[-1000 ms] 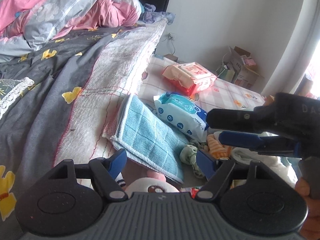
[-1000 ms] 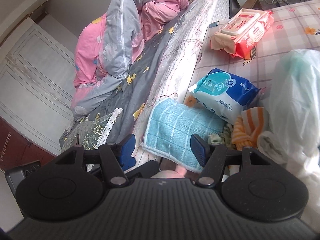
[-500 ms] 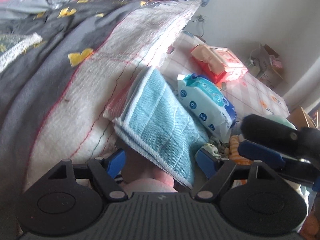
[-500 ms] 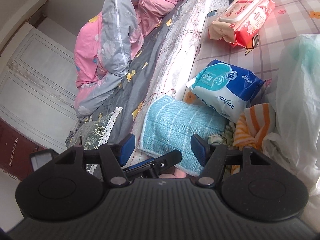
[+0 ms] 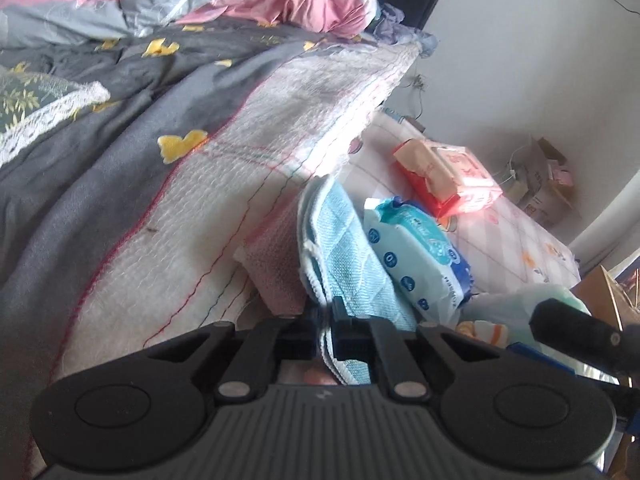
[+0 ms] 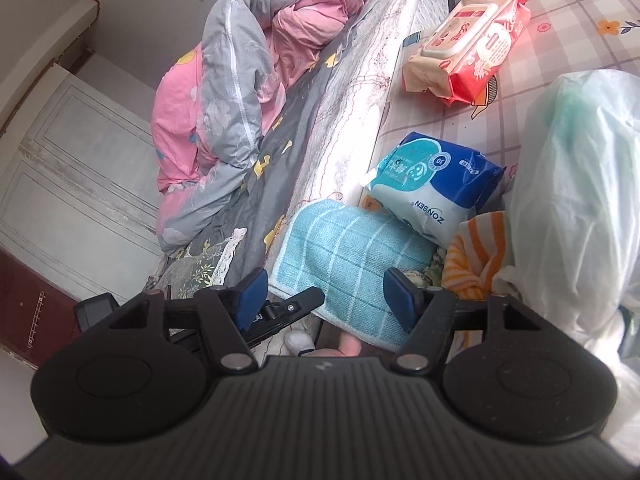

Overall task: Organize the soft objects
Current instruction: 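Close the left gripper on the pink mesh pad and lift it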

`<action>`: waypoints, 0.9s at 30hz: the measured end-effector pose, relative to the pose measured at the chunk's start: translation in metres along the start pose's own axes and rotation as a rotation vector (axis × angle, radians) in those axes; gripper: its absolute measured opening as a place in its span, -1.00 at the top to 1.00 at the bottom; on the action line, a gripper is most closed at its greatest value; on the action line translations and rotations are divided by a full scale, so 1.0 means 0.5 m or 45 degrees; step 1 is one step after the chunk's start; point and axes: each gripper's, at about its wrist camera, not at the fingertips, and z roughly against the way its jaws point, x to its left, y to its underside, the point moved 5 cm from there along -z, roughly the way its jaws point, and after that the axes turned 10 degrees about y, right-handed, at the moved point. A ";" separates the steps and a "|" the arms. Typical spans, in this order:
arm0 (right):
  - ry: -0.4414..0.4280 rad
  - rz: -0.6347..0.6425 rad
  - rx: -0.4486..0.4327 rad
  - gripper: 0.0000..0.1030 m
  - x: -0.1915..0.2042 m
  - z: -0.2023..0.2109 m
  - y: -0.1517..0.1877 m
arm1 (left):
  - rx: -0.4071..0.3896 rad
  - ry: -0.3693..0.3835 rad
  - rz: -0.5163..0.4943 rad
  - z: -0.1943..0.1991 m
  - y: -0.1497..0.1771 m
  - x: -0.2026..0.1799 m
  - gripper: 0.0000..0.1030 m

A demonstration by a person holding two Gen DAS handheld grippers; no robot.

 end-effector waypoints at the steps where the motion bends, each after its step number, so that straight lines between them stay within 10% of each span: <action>1: -0.002 -0.003 -0.004 -0.24 -0.002 0.004 0.000 | -0.007 0.003 -0.018 0.000 -0.002 -0.007 0.88; 12: 0.055 0.004 -0.263 -0.26 -0.008 0.158 -0.028 | -0.033 0.281 -0.288 0.004 0.014 -0.190 0.90; 20: 0.165 -0.012 -0.402 -0.32 -0.040 0.238 -0.040 | 0.224 0.471 -0.522 -0.024 0.141 -0.279 0.82; 27: 0.168 -0.029 -0.352 -0.32 -0.042 0.210 -0.026 | 0.146 0.505 -0.522 0.042 0.140 -0.221 -0.01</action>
